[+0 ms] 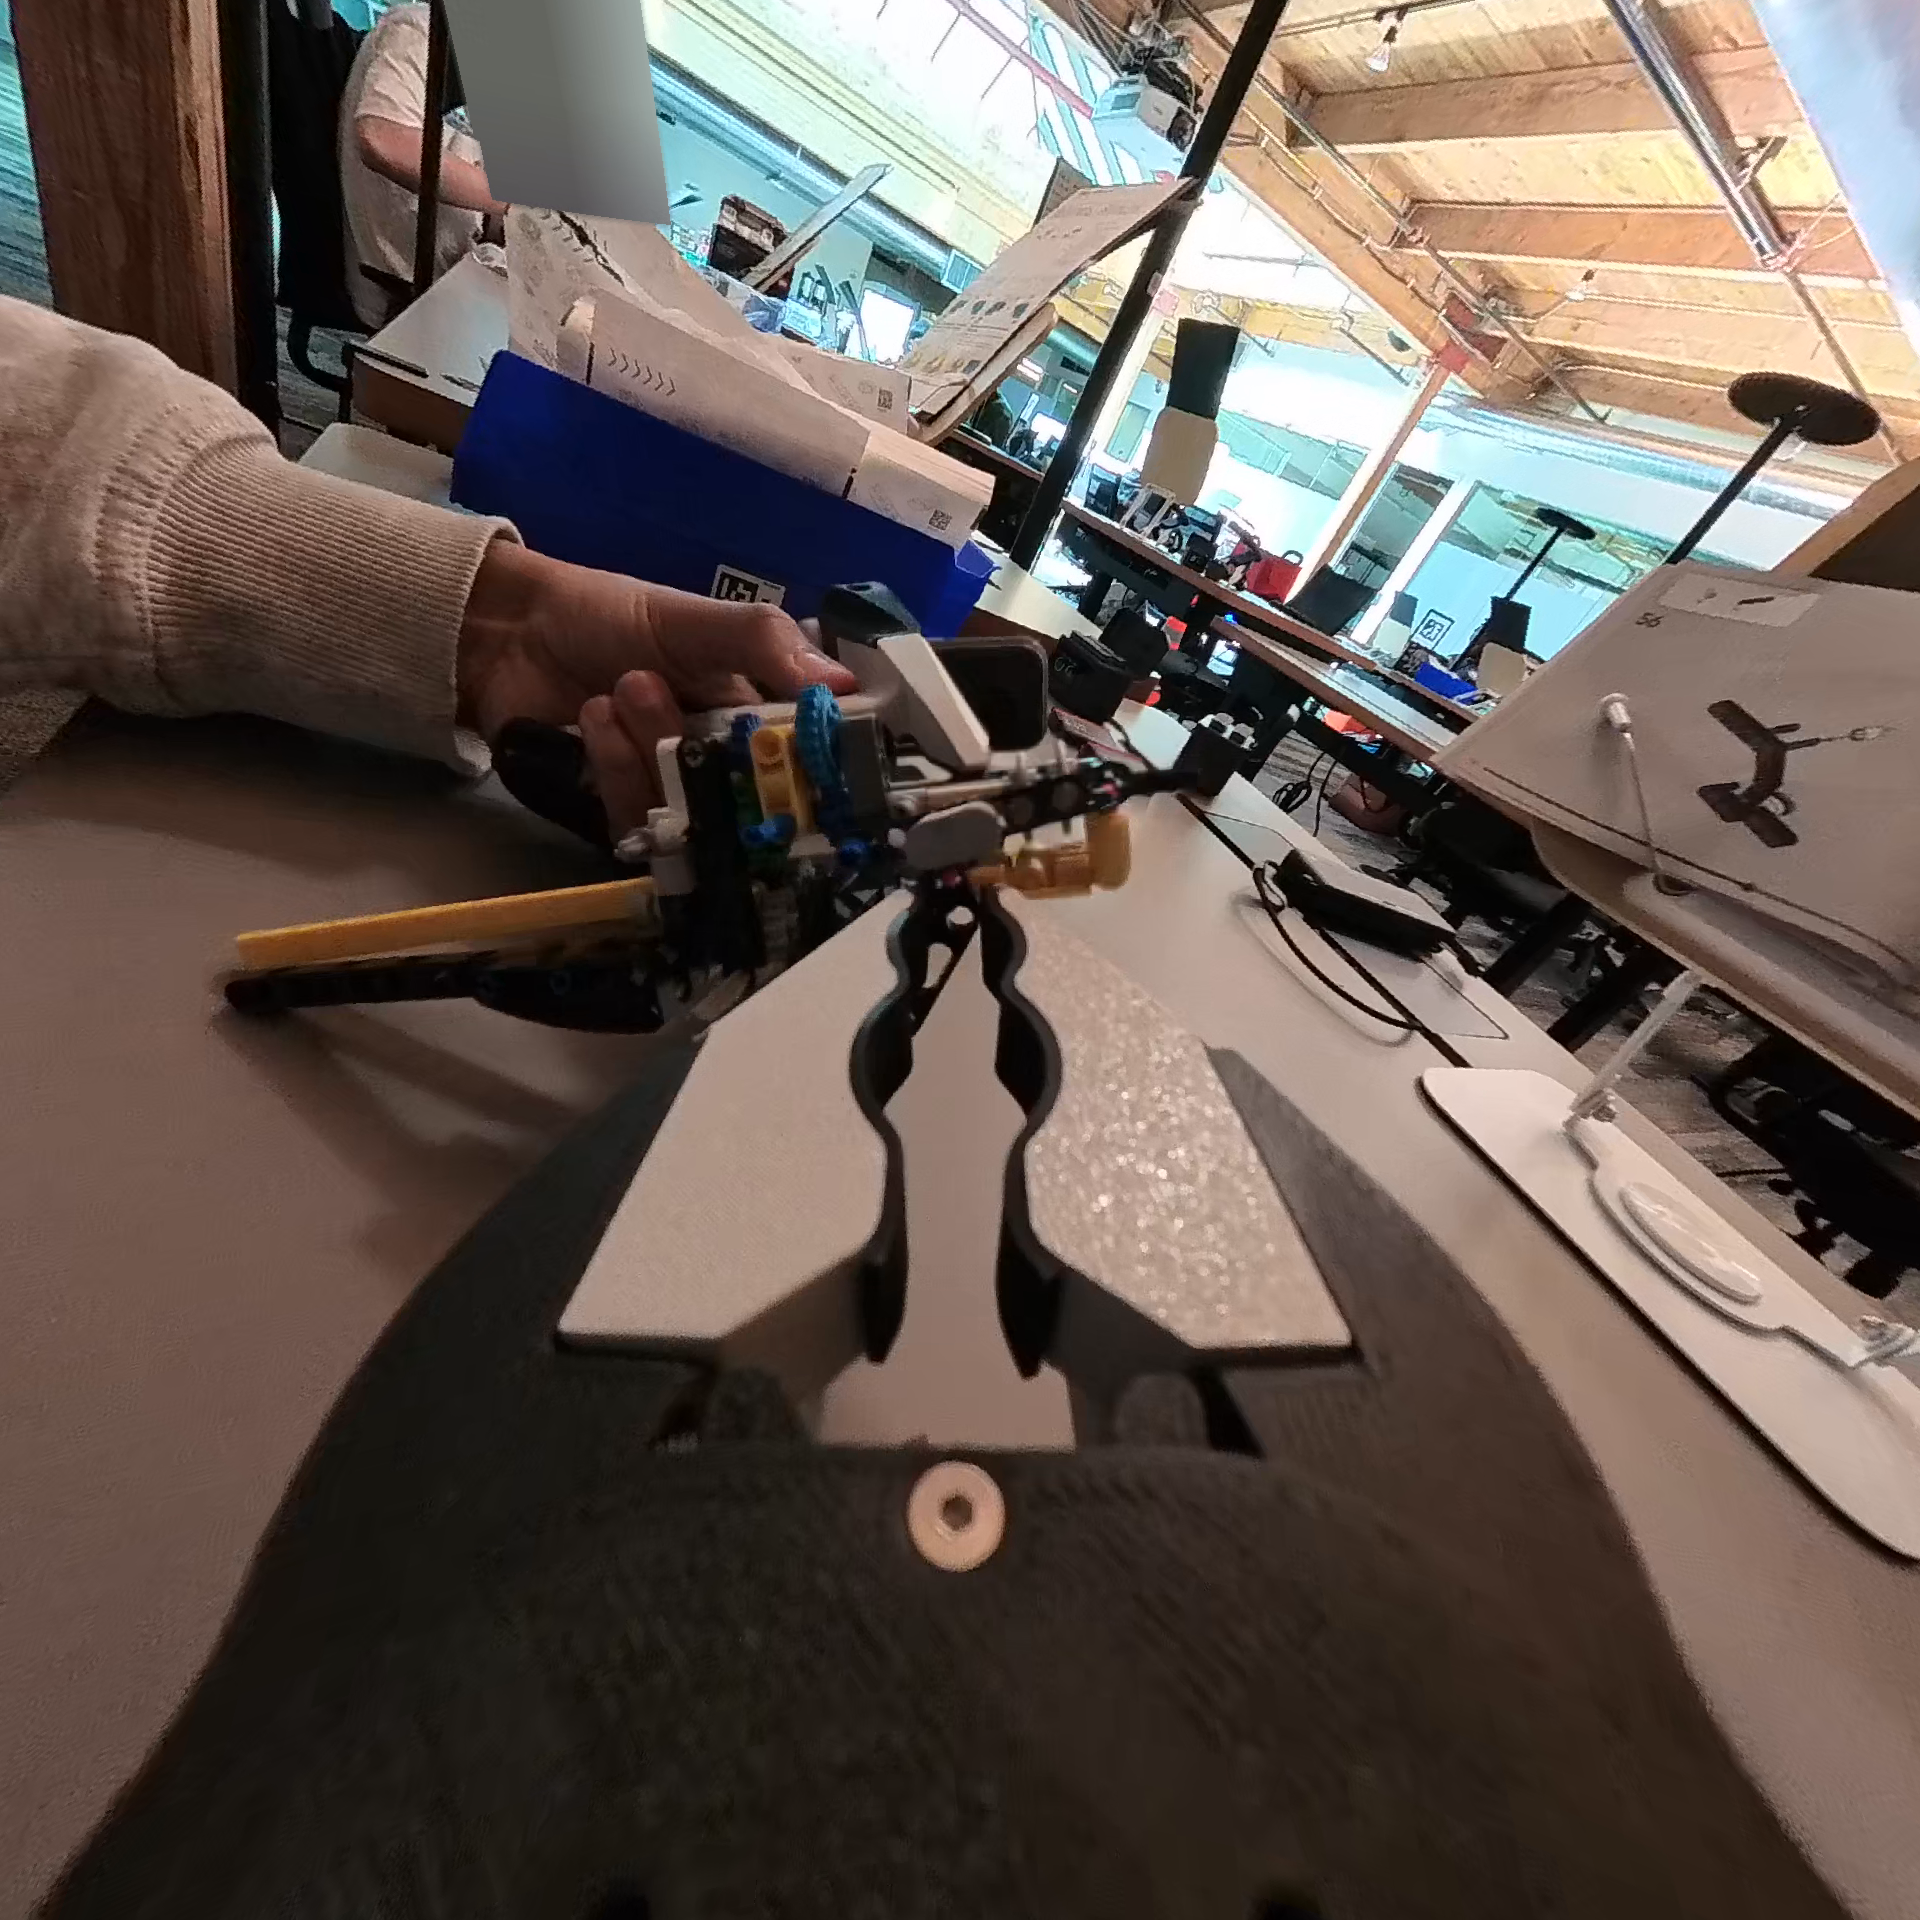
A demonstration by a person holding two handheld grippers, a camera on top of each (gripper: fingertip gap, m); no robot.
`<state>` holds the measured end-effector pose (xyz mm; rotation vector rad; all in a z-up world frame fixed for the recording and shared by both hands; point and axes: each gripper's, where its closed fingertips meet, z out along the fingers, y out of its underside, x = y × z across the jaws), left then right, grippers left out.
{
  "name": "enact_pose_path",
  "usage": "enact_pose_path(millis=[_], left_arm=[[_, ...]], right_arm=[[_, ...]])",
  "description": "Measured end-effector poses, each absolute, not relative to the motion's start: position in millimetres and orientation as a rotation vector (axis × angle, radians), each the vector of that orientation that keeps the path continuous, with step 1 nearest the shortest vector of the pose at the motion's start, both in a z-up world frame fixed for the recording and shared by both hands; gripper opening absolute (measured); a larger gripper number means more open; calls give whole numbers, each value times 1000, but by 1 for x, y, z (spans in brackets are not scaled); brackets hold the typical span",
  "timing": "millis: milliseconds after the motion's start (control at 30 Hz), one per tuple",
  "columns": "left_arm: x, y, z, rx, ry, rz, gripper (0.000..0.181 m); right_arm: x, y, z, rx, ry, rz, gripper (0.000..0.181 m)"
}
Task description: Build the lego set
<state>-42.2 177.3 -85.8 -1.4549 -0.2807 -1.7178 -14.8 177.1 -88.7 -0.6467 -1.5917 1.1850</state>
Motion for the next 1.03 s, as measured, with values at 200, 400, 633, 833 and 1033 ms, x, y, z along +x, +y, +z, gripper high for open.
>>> enact_pose_path(millis=[200, 400, 633, 833, 1033], left_arm=[[-40, 178, -85, -1472, -252, -1672, 16], [-36, 178, -80, -1435, -238, -1687, 16], [-25, 174, -69, -1389, -189, -1703, 16], [-25, 168, -63, -1335, -210, -1664, 16], [-30, 170, -60, -1289, -266, -1633, 8]], right_arm=[[-12, 178, -88, -656, -1586, 1183, 7], [-8, 177, -85, -653, -1555, 1179, 7], [1, 175, -73, -640, -1459, 1198, 7], [3, 171, -65, -624, -1415, 1229, 7], [5, 174, -65, -638, -1393, 1299, 7]])
